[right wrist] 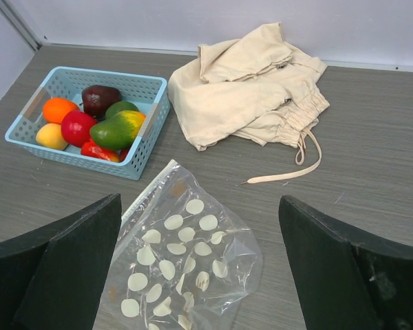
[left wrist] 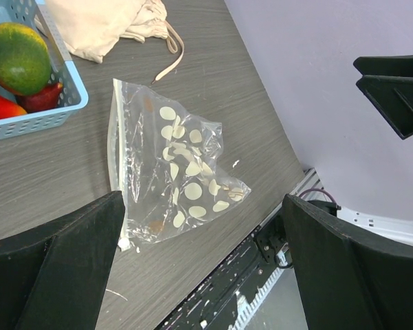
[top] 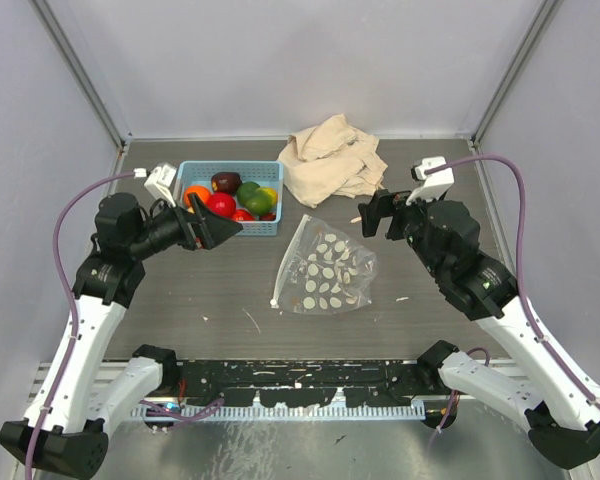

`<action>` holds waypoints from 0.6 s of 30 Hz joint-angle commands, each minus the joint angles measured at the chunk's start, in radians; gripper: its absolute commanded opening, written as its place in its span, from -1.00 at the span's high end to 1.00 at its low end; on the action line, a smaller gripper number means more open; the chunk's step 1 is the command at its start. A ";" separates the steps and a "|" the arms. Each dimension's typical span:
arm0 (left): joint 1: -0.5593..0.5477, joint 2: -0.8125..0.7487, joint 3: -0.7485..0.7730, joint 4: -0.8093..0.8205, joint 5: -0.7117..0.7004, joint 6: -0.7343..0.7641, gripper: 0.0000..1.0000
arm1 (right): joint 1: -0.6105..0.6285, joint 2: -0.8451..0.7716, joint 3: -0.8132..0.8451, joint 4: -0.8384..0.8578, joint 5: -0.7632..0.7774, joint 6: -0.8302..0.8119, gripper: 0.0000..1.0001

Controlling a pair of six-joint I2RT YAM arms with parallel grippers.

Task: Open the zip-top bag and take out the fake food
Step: Reset both arms

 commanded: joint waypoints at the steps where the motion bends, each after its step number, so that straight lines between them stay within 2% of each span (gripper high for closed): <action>1: 0.003 -0.010 0.004 0.068 0.034 -0.009 -0.96 | 0.002 -0.023 0.000 0.038 0.022 0.002 -1.00; 18: 0.003 -0.026 0.007 0.056 0.036 -0.010 -0.96 | 0.002 -0.042 -0.015 0.034 0.038 -0.018 -1.00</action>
